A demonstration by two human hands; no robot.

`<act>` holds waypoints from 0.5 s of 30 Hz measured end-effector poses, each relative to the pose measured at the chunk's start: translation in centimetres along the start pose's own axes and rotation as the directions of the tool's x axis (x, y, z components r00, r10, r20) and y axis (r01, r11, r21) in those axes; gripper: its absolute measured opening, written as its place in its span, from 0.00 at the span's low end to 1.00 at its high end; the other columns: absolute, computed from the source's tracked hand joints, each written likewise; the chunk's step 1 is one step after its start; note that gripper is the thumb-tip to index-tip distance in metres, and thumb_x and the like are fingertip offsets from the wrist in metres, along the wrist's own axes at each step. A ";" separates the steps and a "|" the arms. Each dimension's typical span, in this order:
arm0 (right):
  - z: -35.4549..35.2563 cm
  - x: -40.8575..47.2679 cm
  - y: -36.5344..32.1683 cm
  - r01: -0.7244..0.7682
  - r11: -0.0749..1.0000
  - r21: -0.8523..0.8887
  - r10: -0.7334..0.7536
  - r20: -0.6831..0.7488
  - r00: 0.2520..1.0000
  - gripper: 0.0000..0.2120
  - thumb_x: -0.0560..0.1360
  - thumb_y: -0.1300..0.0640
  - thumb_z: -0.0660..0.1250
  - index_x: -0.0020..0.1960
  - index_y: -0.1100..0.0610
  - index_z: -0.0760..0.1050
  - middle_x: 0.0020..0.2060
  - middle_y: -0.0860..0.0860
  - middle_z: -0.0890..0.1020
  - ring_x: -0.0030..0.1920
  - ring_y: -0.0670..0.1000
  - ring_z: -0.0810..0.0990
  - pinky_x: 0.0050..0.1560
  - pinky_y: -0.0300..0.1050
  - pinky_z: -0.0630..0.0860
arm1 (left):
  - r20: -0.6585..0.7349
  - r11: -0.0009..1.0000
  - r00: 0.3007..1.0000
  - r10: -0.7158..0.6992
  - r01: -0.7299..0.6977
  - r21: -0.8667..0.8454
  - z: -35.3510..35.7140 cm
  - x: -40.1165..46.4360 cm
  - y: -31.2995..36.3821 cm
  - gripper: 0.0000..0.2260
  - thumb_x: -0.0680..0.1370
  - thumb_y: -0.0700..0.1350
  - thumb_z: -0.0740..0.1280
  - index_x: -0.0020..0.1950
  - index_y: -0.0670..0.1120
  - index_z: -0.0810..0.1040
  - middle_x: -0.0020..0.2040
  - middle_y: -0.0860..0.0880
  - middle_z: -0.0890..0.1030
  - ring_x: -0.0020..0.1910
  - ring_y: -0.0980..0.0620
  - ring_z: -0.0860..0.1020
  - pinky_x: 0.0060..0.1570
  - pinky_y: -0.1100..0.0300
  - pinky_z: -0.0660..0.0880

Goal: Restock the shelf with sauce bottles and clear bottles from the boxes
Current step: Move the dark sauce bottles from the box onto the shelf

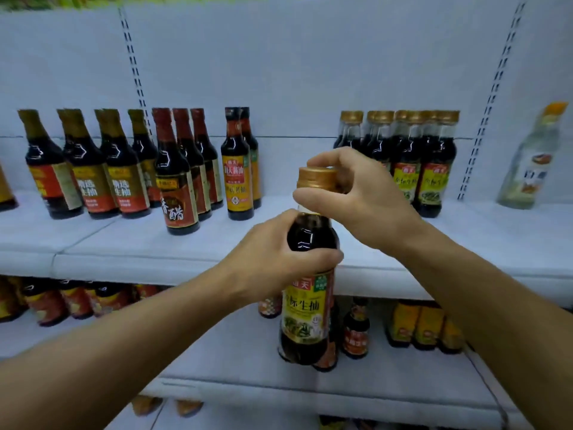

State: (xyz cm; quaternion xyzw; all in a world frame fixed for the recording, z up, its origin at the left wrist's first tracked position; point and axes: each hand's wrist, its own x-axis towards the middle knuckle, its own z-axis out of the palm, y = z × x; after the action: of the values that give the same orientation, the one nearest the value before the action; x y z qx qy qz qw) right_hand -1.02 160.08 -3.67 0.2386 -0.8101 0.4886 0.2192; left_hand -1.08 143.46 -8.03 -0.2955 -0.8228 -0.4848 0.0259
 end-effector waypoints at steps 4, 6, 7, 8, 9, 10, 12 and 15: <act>-3.4 2.7 -0.1 0.032 0.999 -0.036 -0.033 -0.009 0.999 0.20 0.70 0.48 0.75 0.59 0.52 0.74 0.46 0.46 0.83 0.45 0.44 0.83 0.43 0.41 0.80 | -0.010 0.999 1.000 0.026 -0.026 -0.041 0.2 3.7 1.8 0.22 0.66 0.62 0.73 0.57 0.56 0.76 0.49 0.55 0.83 0.50 0.57 0.83 0.52 0.49 0.81; -4.8 4.2 -0.2 0.048 0.998 -0.035 -0.048 -0.018 0.999 0.20 0.71 0.48 0.75 0.58 0.53 0.75 0.46 0.48 0.83 0.45 0.45 0.84 0.45 0.44 0.81 | -0.034 0.997 0.998 0.044 -0.046 -0.057 0.2 5.4 2.8 0.23 0.66 0.62 0.73 0.57 0.57 0.76 0.49 0.56 0.83 0.50 0.57 0.82 0.52 0.49 0.81; -5.6 5.1 -0.2 0.059 0.998 -0.024 -0.059 -0.033 0.998 0.19 0.70 0.49 0.75 0.57 0.53 0.76 0.45 0.49 0.84 0.45 0.46 0.84 0.47 0.47 0.82 | -0.054 0.997 0.997 0.055 -0.058 -0.058 0.2 6.3 3.3 0.23 0.66 0.63 0.72 0.57 0.57 0.75 0.49 0.56 0.83 0.50 0.58 0.82 0.52 0.50 0.81; -6.2 5.9 -0.1 0.065 0.998 -0.014 -0.065 -0.051 0.997 0.17 0.70 0.49 0.74 0.56 0.54 0.76 0.45 0.50 0.84 0.45 0.48 0.84 0.48 0.50 0.82 | -0.074 0.996 0.995 0.060 -0.065 -0.059 0.2 7.1 3.6 0.23 0.66 0.63 0.72 0.58 0.57 0.75 0.49 0.56 0.83 0.50 0.58 0.82 0.52 0.50 0.81; -6.8 6.7 0.0 0.068 0.998 -0.008 -0.068 -0.064 0.996 0.16 0.71 0.49 0.74 0.55 0.54 0.77 0.44 0.51 0.85 0.44 0.49 0.84 0.49 0.52 0.82 | -0.089 0.995 0.994 0.068 -0.074 -0.063 0.3 7.9 3.8 0.24 0.66 0.63 0.72 0.59 0.58 0.74 0.50 0.57 0.82 0.50 0.59 0.82 0.52 0.52 0.81; -7.4 7.4 0.3 0.069 0.998 -0.005 -0.070 -0.071 0.995 0.15 0.71 0.49 0.74 0.54 0.54 0.77 0.43 0.52 0.85 0.44 0.50 0.84 0.49 0.53 0.82 | -0.096 0.994 0.993 0.072 -0.079 -0.074 0.4 8.6 4.0 0.24 0.67 0.62 0.72 0.61 0.58 0.73 0.51 0.57 0.82 0.50 0.60 0.82 0.51 0.54 0.80; -8.3 8.7 1.0 0.072 0.997 0.012 -0.071 -0.081 0.994 0.14 0.72 0.50 0.73 0.54 0.54 0.77 0.43 0.52 0.85 0.43 0.51 0.85 0.50 0.53 0.82 | -0.100 0.988 0.992 0.072 -0.084 -0.126 0.9 9.8 3.6 0.26 0.69 0.56 0.75 0.64 0.57 0.70 0.52 0.59 0.82 0.51 0.62 0.81 0.47 0.62 0.80; -9.3 10.3 2.9 0.058 0.998 0.038 -0.055 -0.075 0.996 0.13 0.73 0.50 0.73 0.54 0.54 0.77 0.45 0.53 0.85 0.45 0.52 0.85 0.51 0.54 0.82 | -0.066 0.981 0.998 0.011 -0.023 -0.193 2.4 10.9 1.5 0.25 0.71 0.47 0.76 0.63 0.56 0.69 0.50 0.62 0.82 0.49 0.64 0.81 0.41 0.68 0.78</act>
State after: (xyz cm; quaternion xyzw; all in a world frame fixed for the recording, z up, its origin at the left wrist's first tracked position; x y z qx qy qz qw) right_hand -9.74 167.82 4.37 0.2474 -0.7844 0.5070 0.2579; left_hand -8.72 150.99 -4.48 -0.2878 -0.7679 -0.5716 0.0277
